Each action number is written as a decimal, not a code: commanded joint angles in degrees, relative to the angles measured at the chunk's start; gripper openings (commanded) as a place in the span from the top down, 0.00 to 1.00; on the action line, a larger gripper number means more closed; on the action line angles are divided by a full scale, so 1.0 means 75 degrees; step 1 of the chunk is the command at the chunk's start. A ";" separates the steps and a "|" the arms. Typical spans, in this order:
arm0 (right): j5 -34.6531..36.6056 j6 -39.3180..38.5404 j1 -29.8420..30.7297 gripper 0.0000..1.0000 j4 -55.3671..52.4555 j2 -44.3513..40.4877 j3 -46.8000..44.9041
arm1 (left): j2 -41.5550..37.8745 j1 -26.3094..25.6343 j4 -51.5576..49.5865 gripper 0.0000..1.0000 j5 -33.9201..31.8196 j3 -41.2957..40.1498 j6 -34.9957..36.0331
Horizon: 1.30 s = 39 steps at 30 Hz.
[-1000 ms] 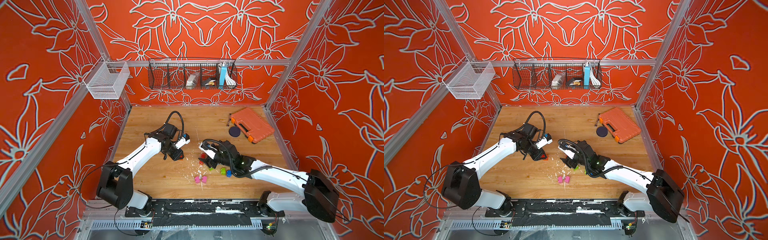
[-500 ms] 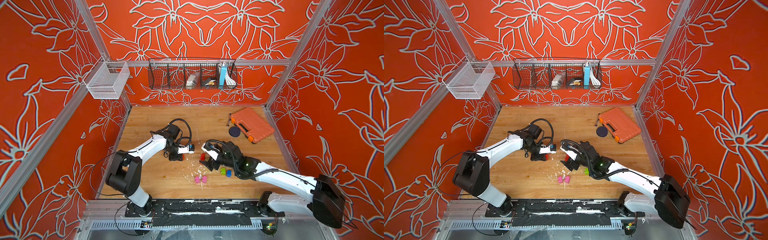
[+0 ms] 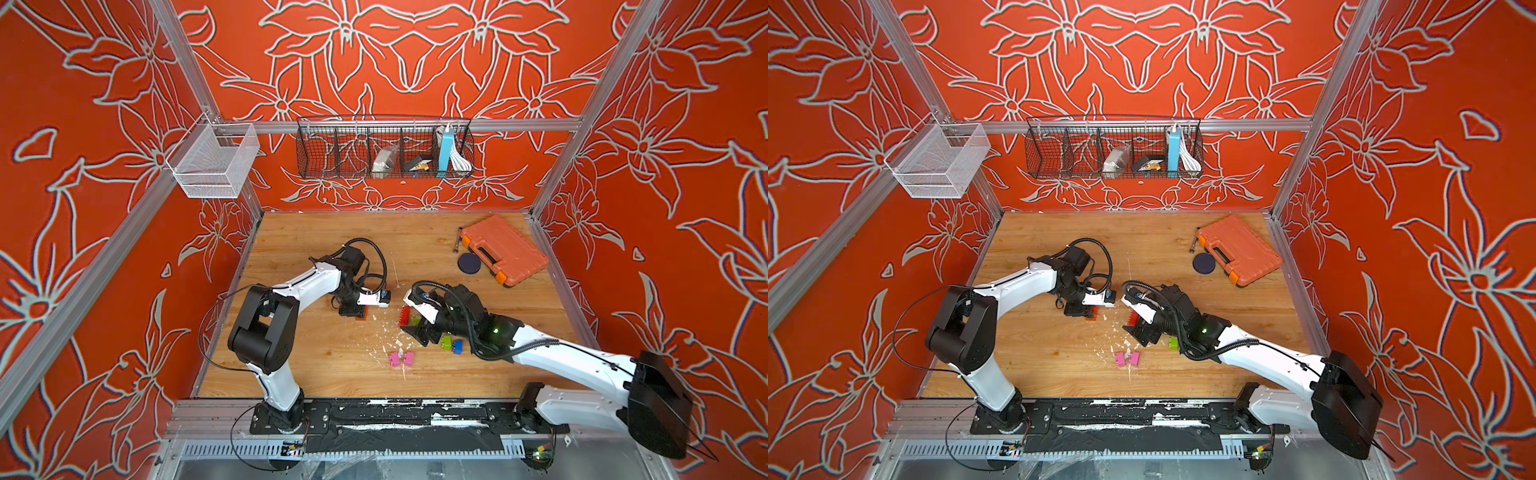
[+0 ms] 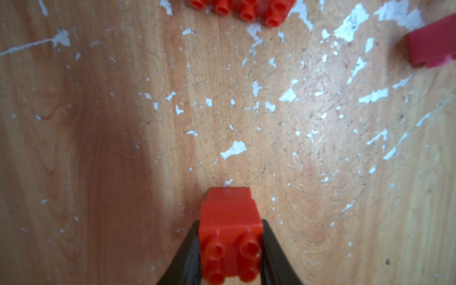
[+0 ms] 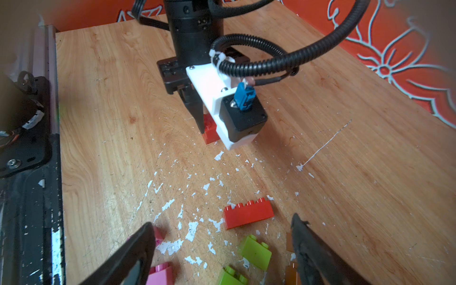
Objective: Assemble the letter h with lego
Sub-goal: Assemble the lego brick with the lego brick.
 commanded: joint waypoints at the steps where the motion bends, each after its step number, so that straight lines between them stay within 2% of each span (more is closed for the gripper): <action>1: -0.0174 -0.0014 0.0000 0.12 -0.0226 -0.0136 0.0003 | 0.0160 0.0081 -0.0273 0.73 -0.0090 0.0058 0.0273; 17: -0.0241 -0.0128 0.0005 0.12 -0.0379 0.0163 0.0231 | 0.0317 0.0169 -0.1297 0.72 -0.0020 0.0496 0.0343; 32: -0.0291 -0.0070 0.0010 0.13 -0.0298 0.0192 0.0206 | 0.0555 0.0153 -0.1051 0.71 -0.0364 0.0386 0.1344; 39: -0.0367 -0.0090 0.0001 0.13 -0.0258 0.0257 0.0246 | 0.0576 0.0122 -0.1275 0.72 -0.0158 0.0376 0.1665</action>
